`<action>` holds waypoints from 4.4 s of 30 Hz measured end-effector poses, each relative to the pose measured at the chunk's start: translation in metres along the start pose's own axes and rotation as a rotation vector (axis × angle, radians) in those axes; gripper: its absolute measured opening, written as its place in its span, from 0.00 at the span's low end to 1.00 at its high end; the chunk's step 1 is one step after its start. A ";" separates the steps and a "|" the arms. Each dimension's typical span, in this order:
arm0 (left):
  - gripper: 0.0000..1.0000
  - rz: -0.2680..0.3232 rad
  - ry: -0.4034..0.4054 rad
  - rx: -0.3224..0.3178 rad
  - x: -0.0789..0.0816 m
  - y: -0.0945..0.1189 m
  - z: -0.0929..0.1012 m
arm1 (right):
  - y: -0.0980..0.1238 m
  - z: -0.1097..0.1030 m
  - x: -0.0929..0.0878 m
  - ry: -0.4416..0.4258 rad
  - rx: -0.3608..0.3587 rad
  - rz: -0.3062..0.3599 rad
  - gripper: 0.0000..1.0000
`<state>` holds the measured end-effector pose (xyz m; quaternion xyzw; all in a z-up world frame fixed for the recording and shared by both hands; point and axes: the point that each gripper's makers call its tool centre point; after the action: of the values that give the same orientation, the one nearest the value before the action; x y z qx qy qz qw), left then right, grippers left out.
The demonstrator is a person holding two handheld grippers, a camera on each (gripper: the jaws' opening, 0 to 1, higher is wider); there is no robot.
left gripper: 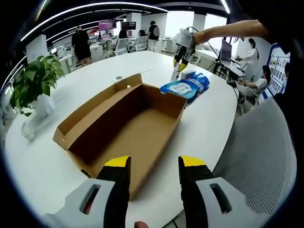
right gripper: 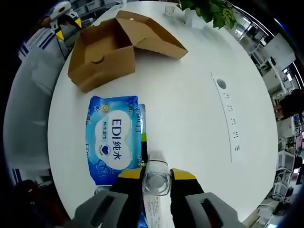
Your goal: Operate the shoe box by opening the lid, removing the specified soft item, and placing it in the target area until the item is outside and the box remains undamaged.
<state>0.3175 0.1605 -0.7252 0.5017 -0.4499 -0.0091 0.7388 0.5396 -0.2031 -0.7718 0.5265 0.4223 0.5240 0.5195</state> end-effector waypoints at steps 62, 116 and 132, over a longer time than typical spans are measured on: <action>0.40 0.051 0.066 0.001 -0.002 0.006 -0.007 | 0.030 0.014 -0.013 -0.046 -0.079 0.039 0.30; 0.52 0.032 0.510 0.299 -0.058 -0.002 -0.099 | 0.088 -0.161 0.082 -0.805 -0.232 0.689 0.37; 0.31 -0.037 0.542 0.251 -0.064 -0.031 -0.097 | 0.088 -0.183 0.093 -0.905 -0.227 0.745 0.38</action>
<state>0.3582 0.2455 -0.7996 0.5816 -0.2246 0.1673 0.7638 0.3586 -0.1011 -0.6908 0.7513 -0.1129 0.4366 0.4819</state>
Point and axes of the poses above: the point that each gripper's makers call its tool centre point, and the gripper's own axes: y roughly backward along the fingers, z roughly to its right, x roughly out of its top, and after that the axes turned 4 degrees about -z, right-handed
